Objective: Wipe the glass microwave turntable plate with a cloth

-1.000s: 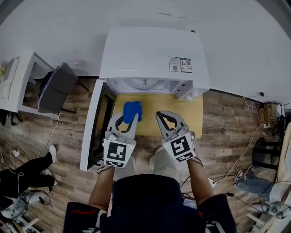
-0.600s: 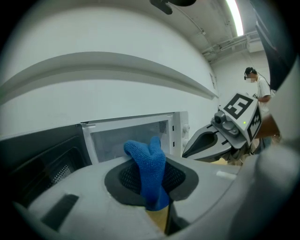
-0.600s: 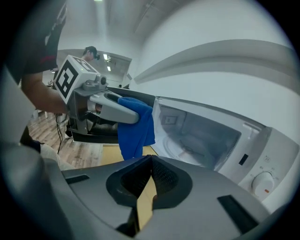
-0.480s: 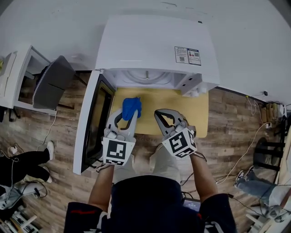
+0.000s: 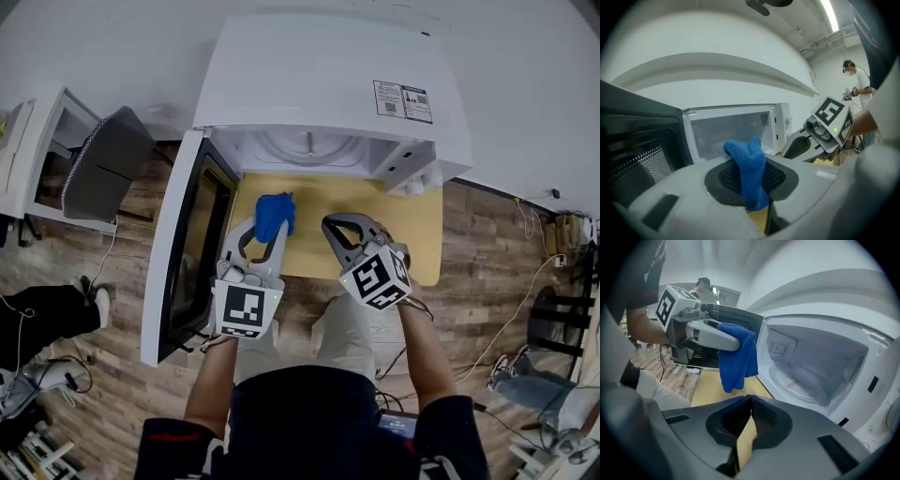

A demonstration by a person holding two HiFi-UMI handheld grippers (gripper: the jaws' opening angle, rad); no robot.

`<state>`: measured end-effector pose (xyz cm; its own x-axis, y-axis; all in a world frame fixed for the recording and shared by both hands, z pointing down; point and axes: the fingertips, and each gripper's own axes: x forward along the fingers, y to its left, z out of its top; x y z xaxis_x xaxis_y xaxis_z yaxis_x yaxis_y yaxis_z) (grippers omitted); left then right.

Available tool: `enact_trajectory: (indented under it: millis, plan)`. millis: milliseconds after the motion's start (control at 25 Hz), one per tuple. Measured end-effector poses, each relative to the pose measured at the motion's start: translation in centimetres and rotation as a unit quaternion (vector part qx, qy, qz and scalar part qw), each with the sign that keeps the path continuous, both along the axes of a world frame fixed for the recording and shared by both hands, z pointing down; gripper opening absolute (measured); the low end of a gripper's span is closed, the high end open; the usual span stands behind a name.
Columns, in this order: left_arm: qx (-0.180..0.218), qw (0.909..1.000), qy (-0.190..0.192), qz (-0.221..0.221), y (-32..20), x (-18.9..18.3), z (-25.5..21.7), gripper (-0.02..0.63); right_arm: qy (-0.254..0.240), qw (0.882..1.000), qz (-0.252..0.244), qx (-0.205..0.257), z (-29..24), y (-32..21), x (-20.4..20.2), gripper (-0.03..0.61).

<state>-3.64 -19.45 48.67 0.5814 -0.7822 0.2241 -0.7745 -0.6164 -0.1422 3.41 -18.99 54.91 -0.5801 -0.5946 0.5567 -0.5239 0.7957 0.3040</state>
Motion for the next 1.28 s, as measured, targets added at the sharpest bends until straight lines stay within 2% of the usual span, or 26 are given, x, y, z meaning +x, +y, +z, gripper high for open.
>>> enact_trajectory:
  millis: [600,1040,1120,1200,1280]
  plan:
    - [0.013,0.9996,-0.019,0.016,-0.7,0.5,3.5,0.064,0.032,0.999,0.002,0.008,3.2,-4.3,1.1,0.012]
    - [0.016,0.9995,-0.019,0.018,-1.1,0.3,4.6,0.064,0.057,0.998,-0.002,0.037,3.2,-6.6,1.3,0.014]
    - [0.019,0.9995,-0.019,0.019,-1.2,0.3,4.7,0.064,0.06,0.997,-0.002,0.045,3.1,-7.0,1.2,0.033]
    - [0.02,0.9995,-0.018,0.018,-1.3,0.3,4.9,0.064,0.065,0.996,-0.003,0.055,2.8,-7.5,1.2,0.082]
    - [0.02,0.9995,-0.017,0.018,-1.3,0.2,5.1,0.064,0.067,0.995,-0.004,0.067,2.5,-7.9,1.1,0.091]
